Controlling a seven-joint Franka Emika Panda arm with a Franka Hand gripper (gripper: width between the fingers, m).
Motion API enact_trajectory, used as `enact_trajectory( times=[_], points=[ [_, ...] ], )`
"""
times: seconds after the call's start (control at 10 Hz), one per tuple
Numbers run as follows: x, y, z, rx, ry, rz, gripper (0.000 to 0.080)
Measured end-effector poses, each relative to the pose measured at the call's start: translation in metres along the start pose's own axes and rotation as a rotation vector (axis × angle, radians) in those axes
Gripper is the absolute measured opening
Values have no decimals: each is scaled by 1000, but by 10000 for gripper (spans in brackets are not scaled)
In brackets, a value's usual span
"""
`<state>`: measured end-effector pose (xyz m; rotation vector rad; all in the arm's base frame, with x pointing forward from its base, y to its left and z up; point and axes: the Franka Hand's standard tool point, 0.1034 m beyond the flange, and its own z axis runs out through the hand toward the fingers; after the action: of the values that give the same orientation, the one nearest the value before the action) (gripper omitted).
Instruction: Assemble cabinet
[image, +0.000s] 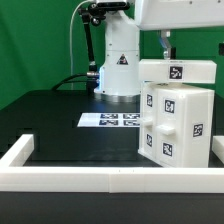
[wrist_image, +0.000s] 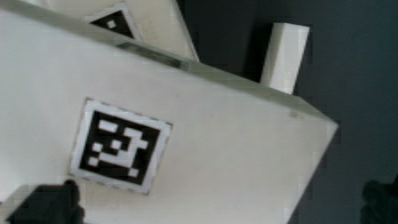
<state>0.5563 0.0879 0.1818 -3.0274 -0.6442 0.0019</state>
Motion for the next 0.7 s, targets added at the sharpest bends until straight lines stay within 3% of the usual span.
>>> enact_trajectory(
  times=[0.7],
  points=[
    [-3,4,3,-13,-17,-664,797]
  ],
)
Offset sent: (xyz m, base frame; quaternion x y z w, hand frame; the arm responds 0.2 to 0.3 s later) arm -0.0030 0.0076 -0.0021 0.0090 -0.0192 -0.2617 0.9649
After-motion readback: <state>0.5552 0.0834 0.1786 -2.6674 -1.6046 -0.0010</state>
